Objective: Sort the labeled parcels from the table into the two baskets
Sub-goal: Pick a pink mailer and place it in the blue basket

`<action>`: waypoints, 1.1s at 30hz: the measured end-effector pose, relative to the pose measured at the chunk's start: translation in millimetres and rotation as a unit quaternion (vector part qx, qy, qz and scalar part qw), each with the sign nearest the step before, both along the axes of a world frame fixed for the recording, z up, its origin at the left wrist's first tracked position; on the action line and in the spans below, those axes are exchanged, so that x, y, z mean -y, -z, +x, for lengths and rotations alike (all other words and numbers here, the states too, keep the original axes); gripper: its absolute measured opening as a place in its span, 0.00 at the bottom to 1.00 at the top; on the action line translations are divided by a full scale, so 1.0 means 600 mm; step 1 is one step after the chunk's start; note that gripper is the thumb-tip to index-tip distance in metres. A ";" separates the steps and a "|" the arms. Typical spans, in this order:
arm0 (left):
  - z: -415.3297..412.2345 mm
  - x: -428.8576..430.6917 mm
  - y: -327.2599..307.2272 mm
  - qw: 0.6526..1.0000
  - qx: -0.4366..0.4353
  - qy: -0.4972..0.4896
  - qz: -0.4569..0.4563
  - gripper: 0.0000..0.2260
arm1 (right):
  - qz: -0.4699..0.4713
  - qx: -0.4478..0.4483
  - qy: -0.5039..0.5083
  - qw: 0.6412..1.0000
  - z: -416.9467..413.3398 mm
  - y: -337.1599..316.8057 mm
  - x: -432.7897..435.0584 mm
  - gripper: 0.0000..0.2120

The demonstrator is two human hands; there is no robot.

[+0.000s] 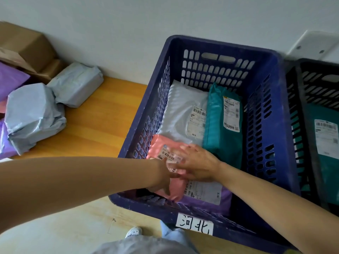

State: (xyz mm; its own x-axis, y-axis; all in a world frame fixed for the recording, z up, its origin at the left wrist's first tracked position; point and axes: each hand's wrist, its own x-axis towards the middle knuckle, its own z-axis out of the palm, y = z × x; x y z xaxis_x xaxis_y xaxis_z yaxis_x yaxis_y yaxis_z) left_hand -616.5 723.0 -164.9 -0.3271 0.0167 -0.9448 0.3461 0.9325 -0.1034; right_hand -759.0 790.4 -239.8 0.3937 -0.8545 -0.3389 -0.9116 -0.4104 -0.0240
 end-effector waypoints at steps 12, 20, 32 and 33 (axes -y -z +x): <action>-0.003 0.027 0.013 0.993 0.029 -0.110 0.015 0.34 | 0.056 0.063 0.009 0.996 0.001 0.055 0.021 0.33; -0.001 0.024 0.044 0.998 0.047 -0.048 0.000 0.32 | 0.012 0.024 -0.015 1.000 0.006 0.078 0.018 0.30; 0.003 0.018 0.036 0.996 -0.021 -0.092 0.005 0.35 | 0.002 0.003 -0.025 1.000 -0.032 0.024 0.014 0.30; 0.000 0.016 0.026 0.993 -0.029 -0.112 0.005 0.35 | -0.006 0.012 -0.012 1.000 -0.038 0.006 0.011 0.30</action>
State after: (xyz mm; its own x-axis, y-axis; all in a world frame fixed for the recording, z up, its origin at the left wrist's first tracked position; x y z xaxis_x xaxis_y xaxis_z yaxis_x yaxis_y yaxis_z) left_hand -616.5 713.2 -180.2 -0.3776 -0.0534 -0.9244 0.1229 0.9866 -0.1071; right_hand -782.0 783.5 -243.4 0.4215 -0.8490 -0.3186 -0.9009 -0.4323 -0.0400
